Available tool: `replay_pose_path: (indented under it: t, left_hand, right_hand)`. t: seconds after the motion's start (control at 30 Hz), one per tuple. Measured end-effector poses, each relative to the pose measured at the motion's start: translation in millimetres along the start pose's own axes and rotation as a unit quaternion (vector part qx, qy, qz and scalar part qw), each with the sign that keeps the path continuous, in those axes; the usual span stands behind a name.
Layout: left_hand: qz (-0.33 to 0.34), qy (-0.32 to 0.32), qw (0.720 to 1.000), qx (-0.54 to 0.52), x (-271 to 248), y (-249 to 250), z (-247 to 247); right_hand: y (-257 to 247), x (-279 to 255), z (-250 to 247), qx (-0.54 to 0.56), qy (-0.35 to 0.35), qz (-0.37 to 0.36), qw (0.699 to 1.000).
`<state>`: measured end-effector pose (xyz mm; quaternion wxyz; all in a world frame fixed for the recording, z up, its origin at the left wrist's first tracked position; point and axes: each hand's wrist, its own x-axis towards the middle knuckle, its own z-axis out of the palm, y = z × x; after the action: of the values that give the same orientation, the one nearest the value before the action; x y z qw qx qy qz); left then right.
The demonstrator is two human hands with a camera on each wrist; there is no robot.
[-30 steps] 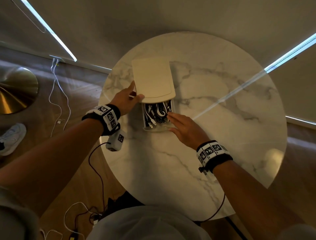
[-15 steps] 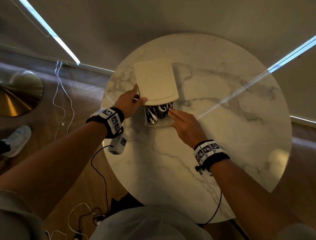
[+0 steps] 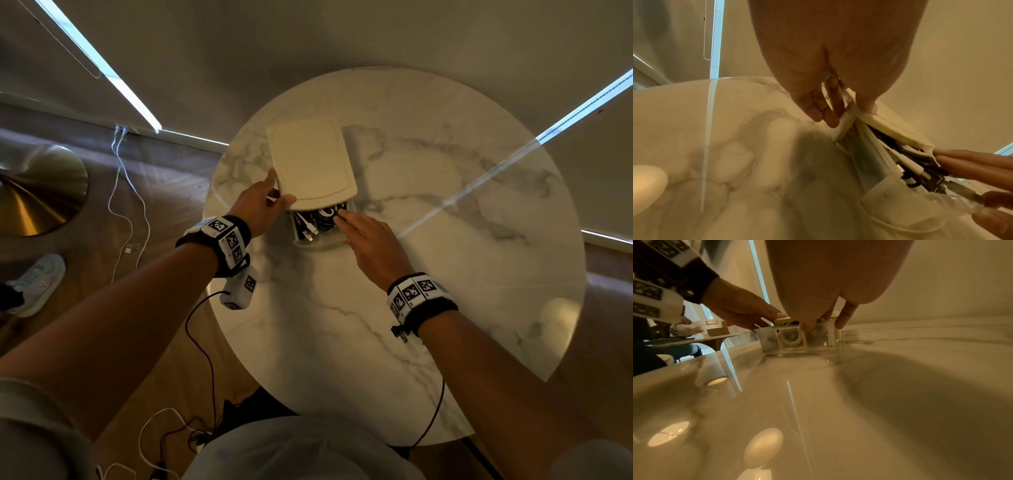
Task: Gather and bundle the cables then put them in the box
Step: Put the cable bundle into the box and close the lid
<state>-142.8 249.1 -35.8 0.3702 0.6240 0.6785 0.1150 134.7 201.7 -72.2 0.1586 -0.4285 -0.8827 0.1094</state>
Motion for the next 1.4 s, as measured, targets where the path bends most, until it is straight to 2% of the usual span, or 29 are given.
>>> replay_pose_path:
  t: [0.37,0.7,1.13,1.3,1.4]
  left_hand:
    - [-0.006,-0.002,1.000,-0.010,-0.9,2.6,-2.4]
    - [-0.019,-0.002,1.000,-0.008,1.1,0.0,-1.0]
    - [-0.012,0.016,1.000,-0.012,-1.1,1.8,0.8]
    - [-0.015,0.019,1.000,-0.018,0.7,0.9,1.3]
    - [-0.024,0.015,0.999,-0.015,2.7,-1.3,2.7]
  right_hand:
    - [-2.2,10.8,-0.6,0.003,-0.027,0.021,0.999]
    - [-3.6,12.4,3.5,0.037,0.037,0.024,0.998]
    - [0.8,30.0,8.6,0.040,0.050,0.058,0.996]
    - [1.4,36.0,4.5,0.033,0.067,0.055,0.996]
    - [3.1,34.8,-0.6,0.001,0.053,0.042,0.998]
